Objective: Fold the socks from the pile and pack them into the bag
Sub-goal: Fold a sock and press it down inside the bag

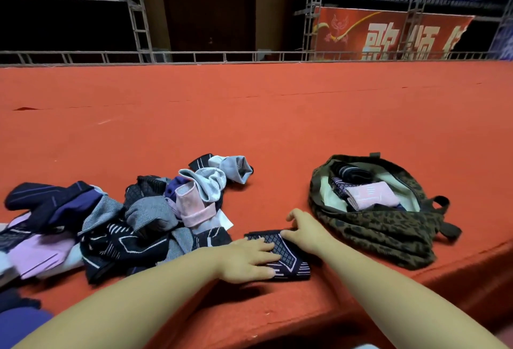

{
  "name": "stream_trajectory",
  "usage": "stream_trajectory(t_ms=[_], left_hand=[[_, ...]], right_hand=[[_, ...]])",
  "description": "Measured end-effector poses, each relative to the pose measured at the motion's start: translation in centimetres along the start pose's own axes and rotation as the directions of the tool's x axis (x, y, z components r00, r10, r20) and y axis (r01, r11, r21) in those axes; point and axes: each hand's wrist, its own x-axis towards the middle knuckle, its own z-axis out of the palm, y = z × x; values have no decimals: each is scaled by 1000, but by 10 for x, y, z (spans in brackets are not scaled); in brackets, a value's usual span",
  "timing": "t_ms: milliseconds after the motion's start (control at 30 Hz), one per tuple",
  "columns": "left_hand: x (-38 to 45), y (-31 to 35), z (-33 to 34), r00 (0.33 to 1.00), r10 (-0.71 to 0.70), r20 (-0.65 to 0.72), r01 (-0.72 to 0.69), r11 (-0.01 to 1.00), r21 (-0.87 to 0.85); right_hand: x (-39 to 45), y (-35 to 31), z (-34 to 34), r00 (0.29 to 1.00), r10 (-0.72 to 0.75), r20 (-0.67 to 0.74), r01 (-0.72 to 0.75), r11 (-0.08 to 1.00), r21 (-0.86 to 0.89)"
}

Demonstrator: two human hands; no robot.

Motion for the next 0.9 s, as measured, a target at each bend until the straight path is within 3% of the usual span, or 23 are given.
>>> stream_trajectory(t_ms=[67, 133, 267, 567, 633, 767, 900], left_hand=[[0, -3, 11, 996, -46, 82, 40, 997, 70], [1, -6, 16, 994, -54, 100, 45, 995, 92], [2, -6, 18, 994, -56, 98, 48, 995, 86], [-6, 0, 13, 999, -47, -19, 45, 992, -121], [-10, 2, 10, 994, -61, -85, 42, 977, -208], [-16, 7, 3, 941, -173, -290, 110, 969, -222], [-19, 6, -3, 908, -294, -299, 157, 900, -406]], right_hand=[[-11, 2, -6, 984, -175, -44, 174, 984, -35], [-28, 4, -10, 936, -351, 12, 351, 935, -53], [-60, 11, -9, 861, -453, 230, 488, 864, -123], [-68, 1, -8, 888, -441, 129, 459, 851, -256], [-69, -4, -13, 898, -421, 123, 438, 876, -202], [-72, -9, -19, 933, -339, 120, 342, 940, 0], [-70, -8, -18, 983, -183, 29, 175, 967, 187]])
